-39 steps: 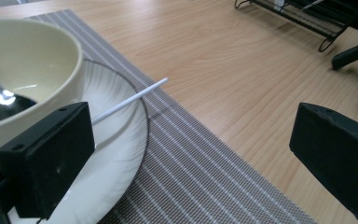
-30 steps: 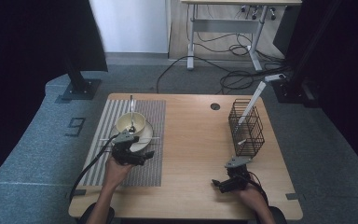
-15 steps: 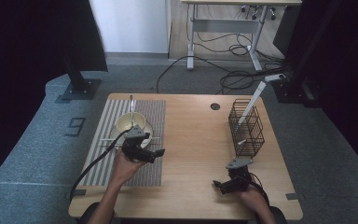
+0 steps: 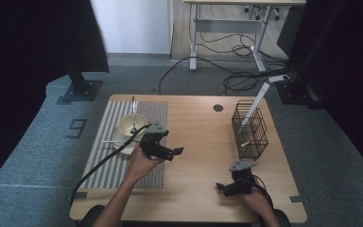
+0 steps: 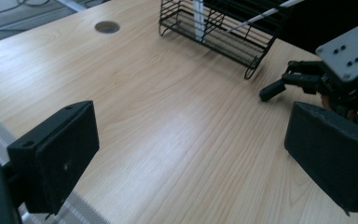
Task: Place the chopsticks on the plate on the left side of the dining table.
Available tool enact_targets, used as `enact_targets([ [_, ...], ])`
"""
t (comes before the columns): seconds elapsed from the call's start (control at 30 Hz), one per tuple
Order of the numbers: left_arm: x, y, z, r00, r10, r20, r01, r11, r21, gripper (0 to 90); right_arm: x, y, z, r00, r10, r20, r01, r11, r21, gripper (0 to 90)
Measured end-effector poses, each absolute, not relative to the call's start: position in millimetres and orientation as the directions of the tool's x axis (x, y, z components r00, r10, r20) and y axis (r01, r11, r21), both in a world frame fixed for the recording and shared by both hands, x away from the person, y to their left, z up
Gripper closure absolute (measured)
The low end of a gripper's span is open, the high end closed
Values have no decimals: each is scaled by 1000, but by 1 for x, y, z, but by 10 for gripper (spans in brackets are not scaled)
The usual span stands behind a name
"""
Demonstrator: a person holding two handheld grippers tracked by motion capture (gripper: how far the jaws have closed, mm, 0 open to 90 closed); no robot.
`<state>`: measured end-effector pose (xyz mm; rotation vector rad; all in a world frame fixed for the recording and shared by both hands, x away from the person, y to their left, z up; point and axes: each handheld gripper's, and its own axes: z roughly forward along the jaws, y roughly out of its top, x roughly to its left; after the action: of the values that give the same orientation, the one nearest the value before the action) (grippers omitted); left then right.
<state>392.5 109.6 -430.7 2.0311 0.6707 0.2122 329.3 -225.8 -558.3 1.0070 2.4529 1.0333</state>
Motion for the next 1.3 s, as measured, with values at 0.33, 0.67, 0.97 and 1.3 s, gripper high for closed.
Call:
enact_targets([
  [0.33, 395, 72, -419, 874, 477, -91, 327, -440, 836, 46, 329, -226, -558, -711, 703, 1, 492, 497, 715, 0],
  [0.67, 399, 30, -414, 909, 409, -81, 290, -480, 828, 67, 329, -226, -558, -711, 703, 1, 492, 496, 715, 0],
  [0.97, 401, -7, -410, 933, 354, -70, 252, -502, 827, 73, 329, -226, -558, -712, 702, 0, 490, 497, 716, 0],
  [1.3, 406, -40, -411, 948, 309, -76, 233, -509, 829, 99, 329, -226, -558, -711, 703, 0, 491, 497, 716, 0],
])
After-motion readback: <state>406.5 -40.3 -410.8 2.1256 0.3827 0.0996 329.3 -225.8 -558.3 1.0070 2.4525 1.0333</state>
